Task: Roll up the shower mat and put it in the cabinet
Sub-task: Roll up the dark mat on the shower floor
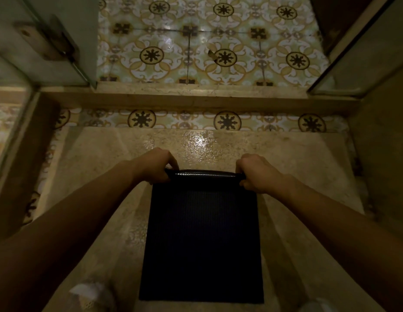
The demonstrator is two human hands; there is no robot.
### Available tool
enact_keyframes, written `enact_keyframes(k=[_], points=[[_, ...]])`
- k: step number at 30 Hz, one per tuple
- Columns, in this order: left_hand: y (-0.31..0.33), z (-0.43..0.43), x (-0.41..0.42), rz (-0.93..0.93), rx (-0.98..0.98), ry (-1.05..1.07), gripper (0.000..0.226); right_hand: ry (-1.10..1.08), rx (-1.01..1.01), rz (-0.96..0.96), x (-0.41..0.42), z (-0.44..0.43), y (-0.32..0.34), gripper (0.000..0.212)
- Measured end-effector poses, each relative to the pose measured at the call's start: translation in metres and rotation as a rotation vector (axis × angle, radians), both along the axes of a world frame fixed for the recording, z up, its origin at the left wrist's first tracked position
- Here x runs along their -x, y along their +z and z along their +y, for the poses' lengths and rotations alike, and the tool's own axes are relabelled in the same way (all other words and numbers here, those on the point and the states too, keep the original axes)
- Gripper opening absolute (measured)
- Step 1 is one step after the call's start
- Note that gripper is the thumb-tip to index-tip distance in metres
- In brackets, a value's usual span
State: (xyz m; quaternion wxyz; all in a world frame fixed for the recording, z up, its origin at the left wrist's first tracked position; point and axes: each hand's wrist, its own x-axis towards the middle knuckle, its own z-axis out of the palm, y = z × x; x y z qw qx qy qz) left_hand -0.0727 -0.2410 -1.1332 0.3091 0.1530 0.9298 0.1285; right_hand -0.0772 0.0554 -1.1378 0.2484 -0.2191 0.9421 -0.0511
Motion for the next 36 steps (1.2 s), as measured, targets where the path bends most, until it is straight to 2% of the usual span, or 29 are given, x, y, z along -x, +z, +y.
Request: enact_keyframes(k=[4,7,12,19,24,30,33,36], points=[[-0.002,0.005,-0.004,0.07,0.006,0.002,0.026,0.005,-0.048,-0.062,0.004,-0.002,0.005,0.025],[-0.004,0.008,-0.01,0.119,0.007,-0.001,0.022,0.028,-0.067,-0.039,0.002,-0.005,0.004,0.024],[-0.001,-0.002,-0.013,0.051,-0.032,-0.002,0.027,0.071,-0.084,-0.067,0.002,-0.003,0.008,0.025],[-0.005,0.005,-0.022,0.114,-0.009,-0.036,0.019,0.046,-0.066,-0.094,-0.003,-0.002,0.01,0.026],[-0.001,0.0,-0.02,0.006,-0.012,-0.03,0.027,0.051,-0.054,-0.112,-0.005,0.003,0.01,0.026],[0.0,0.006,-0.027,0.126,0.001,-0.057,0.017,0.038,-0.037,-0.126,-0.009,0.005,0.012,0.03],[0.003,0.005,-0.026,0.04,0.013,-0.073,0.019,0.042,-0.048,-0.145,-0.011,0.003,0.011,0.046],[0.005,0.003,-0.025,-0.031,-0.007,-0.055,0.016,0.078,-0.071,-0.174,-0.013,0.004,0.01,0.046]])
